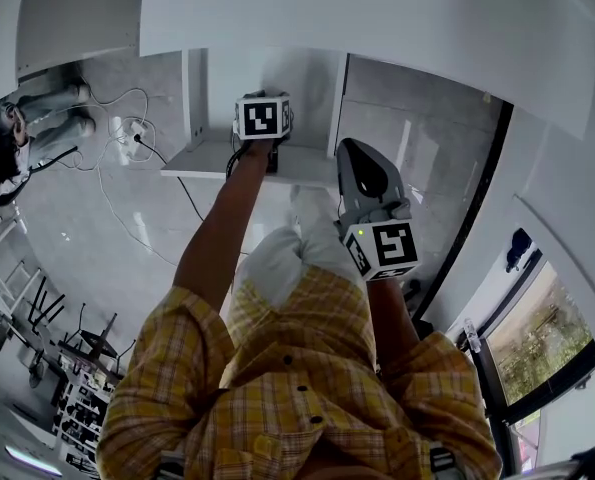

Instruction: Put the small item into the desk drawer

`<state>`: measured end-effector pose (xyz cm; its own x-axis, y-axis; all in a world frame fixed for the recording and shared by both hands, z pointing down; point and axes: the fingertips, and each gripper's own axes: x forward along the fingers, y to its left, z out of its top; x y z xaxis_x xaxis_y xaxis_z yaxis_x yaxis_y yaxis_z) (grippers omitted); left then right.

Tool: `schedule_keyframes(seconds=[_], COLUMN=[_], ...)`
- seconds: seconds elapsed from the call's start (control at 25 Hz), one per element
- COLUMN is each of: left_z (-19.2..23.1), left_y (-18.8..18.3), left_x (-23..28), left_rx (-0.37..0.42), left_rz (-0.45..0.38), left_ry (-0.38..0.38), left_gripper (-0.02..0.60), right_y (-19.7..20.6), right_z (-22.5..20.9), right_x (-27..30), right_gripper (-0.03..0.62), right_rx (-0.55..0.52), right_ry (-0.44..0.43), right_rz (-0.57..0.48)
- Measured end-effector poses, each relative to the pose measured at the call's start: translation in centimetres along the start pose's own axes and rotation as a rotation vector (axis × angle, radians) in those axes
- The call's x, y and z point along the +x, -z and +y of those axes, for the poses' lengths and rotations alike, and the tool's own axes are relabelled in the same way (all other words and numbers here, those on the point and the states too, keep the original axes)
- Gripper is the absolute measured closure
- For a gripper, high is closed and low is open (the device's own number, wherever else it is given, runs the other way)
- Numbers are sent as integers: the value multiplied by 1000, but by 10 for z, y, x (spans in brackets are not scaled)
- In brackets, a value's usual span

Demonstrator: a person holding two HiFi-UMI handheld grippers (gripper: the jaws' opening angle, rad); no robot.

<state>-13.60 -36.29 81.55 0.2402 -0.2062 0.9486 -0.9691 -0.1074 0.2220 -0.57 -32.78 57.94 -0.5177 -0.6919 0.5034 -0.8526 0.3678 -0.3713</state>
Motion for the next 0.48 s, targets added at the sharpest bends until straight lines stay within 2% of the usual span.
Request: schedule_keyframes(seconds=[0.24, 0.48], left_z=[7, 13], left_y=[0, 10], left_x=[14, 26], left_rx=[-2, -10], left_rz=[-17, 20], left_ry=[3, 5], left_gripper=[397, 396], right_y=[7, 14], right_z=[-7, -9], right_x=[-1, -2], right_gripper=[595, 595], right_rx=[11, 25], right_ry=[10, 20], right_rz=[11, 17])
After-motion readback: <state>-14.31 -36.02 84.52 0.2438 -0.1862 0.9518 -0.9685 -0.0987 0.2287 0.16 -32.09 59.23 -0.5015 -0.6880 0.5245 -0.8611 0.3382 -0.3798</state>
